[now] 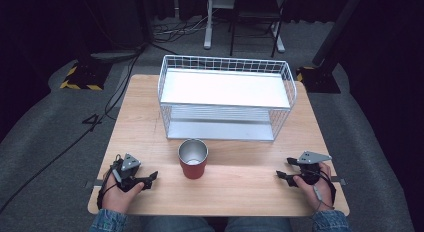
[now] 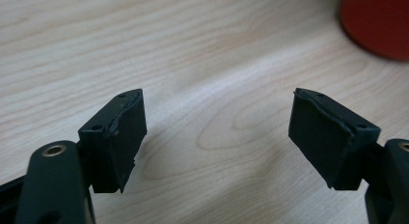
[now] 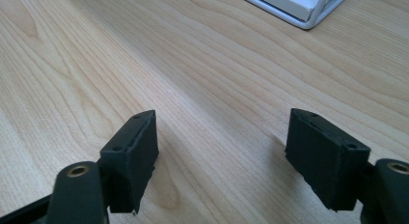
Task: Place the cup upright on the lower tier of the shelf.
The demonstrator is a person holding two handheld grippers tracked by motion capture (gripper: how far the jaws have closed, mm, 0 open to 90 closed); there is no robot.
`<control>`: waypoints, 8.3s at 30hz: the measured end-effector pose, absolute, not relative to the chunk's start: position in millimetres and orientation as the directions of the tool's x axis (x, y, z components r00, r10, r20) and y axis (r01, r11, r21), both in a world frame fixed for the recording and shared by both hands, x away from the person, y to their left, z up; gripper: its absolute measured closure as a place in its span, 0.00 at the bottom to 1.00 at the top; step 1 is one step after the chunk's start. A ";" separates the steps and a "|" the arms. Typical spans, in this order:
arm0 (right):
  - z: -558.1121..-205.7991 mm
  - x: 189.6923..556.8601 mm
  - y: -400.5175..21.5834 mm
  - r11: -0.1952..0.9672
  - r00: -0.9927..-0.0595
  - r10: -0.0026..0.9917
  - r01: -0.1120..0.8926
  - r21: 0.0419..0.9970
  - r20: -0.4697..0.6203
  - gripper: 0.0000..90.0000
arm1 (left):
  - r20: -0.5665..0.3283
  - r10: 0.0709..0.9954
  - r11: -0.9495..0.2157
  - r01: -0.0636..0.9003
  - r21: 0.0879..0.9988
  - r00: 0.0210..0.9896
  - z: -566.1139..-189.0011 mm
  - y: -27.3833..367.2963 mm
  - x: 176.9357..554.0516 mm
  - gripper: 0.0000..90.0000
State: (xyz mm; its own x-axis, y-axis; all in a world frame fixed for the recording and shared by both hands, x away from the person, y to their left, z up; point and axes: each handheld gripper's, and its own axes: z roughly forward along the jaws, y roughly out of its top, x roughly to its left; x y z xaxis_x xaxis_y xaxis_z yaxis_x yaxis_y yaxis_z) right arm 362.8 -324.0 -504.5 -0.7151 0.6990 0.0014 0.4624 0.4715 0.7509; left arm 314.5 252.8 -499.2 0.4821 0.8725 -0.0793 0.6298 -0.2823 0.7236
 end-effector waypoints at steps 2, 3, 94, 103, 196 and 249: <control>-504.6 362.9 -324.1 0.471 -0.715 0.699 0.463 0.751 0.002 0.30 | -0.093 0.875 -0.254 0.616 0.746 0.474 -494.6 254.8 311.9 0.24; -504.6 362.9 -324.1 0.471 -0.715 0.699 0.463 0.751 0.002 0.30 | -0.096 0.874 -0.250 0.610 0.752 0.476 -493.0 255.1 310.8 0.25; -504.6 363.7 -325.2 0.471 -0.715 0.699 0.463 0.751 0.002 0.30 | -0.094 0.783 -0.236 0.433 0.870 0.615 -499.5 122.2 324.5 0.15; -504.6 363.5 -325.0 0.472 -0.714 0.700 0.463 0.750 0.000 0.30 | -0.112 0.806 -0.221 0.471 0.854 0.581 -499.8 116.5 329.0 0.15; -504.7 362.8 -324.9 0.470 -0.712 0.702 0.464 0.751 0.000 0.30 | -0.026 0.764 -0.234 0.314 0.920 0.644 -475.1 50.3 474.3 0.18; -504.5 362.2 -324.9 0.473 -0.714 0.700 0.463 0.750 -0.002 0.30 | -0.068 0.825 -0.184 0.380 0.907 0.561 -482.8 53.5 470.5 0.17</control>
